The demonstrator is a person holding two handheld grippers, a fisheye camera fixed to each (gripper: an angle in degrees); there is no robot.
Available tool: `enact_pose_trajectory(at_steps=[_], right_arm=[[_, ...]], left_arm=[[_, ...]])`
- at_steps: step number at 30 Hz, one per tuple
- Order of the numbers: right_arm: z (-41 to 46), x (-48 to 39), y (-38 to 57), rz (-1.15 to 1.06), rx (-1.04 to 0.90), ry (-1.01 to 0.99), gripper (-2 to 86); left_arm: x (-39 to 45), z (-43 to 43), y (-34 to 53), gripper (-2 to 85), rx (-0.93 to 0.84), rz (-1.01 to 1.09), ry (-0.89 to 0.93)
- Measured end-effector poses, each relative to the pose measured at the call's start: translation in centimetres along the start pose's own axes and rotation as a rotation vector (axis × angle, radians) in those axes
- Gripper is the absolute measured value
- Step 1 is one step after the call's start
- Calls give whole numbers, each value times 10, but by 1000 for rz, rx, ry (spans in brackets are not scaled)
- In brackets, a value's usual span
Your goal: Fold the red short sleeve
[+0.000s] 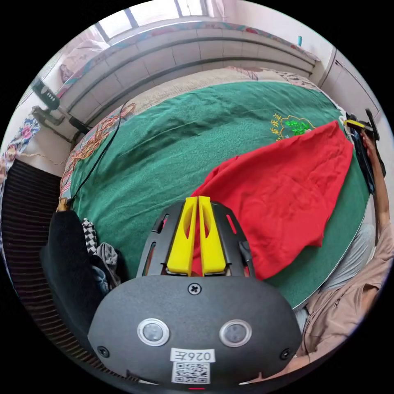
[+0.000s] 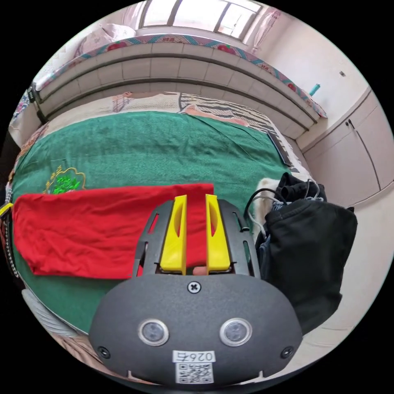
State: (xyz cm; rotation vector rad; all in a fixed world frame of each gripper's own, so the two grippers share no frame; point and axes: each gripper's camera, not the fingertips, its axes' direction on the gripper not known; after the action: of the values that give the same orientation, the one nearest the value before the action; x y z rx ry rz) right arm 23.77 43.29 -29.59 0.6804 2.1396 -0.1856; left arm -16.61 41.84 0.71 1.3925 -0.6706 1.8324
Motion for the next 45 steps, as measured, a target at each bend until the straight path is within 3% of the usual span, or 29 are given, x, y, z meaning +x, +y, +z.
enact_pose_trajectory(at_steps=[5,8,13,16,22,26,28,30,38,42,45], right_arm=[[-27,-10,60,-95,44,-195,36],[-53,-43,84,-199,84,-283,32],[-104,-125,113,-433,150,-462,28],[-123,-178,129,-568,145,-509,25],[-120,-217,140,-551,130,-634,10],[-92,-211,143,-463,122,-695,-3],[-75,-208,148,-457,94,-699,-7],[-61,-207,151,-479,51,-673,-8],[-39,-215,146,-583,27,-701,23],[-42,-233,157,-695,66,-655,42],[-46,-246,165,-780,110,-602,56]], left_arm=[[-49,-15,103,-2,106,-264,8],[-77,-7,168,8,157,-401,208],[-105,40,242,154,194,-532,668],[-108,73,252,186,152,-577,811],[-103,84,229,192,96,-584,758],[-98,76,213,103,30,-537,579],[-109,55,236,18,189,-620,547],[-123,41,254,7,307,-681,633],[-104,25,245,-5,278,-723,544],[-69,-24,234,-3,371,-726,366],[-14,-84,221,10,533,-562,223]])
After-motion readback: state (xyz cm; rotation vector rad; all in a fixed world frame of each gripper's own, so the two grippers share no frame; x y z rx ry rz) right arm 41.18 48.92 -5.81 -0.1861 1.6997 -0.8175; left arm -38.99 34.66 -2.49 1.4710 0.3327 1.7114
